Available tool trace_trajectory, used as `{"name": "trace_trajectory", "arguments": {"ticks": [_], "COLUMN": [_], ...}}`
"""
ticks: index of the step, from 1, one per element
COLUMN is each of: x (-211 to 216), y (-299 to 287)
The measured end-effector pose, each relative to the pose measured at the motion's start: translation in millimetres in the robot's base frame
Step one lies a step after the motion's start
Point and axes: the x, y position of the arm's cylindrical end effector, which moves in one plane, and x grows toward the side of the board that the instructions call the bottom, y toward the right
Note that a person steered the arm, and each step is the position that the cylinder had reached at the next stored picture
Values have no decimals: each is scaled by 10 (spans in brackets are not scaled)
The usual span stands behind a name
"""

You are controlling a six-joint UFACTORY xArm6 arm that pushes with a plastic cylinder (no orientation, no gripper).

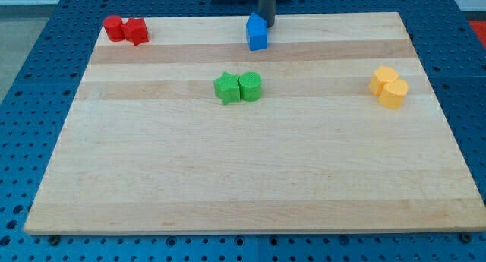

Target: Move the blue cube to the bottom left of the blue triangle

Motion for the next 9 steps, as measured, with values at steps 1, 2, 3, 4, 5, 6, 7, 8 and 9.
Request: {"name": "trace_trajectory", "arguments": {"ticks": [1,2,3,4,5,6,7,8,9], "x": [118,249,308,322,322,405,545,613,644], "y": [-135,-222,-233,-137,-24,-4,154,497,797]}}
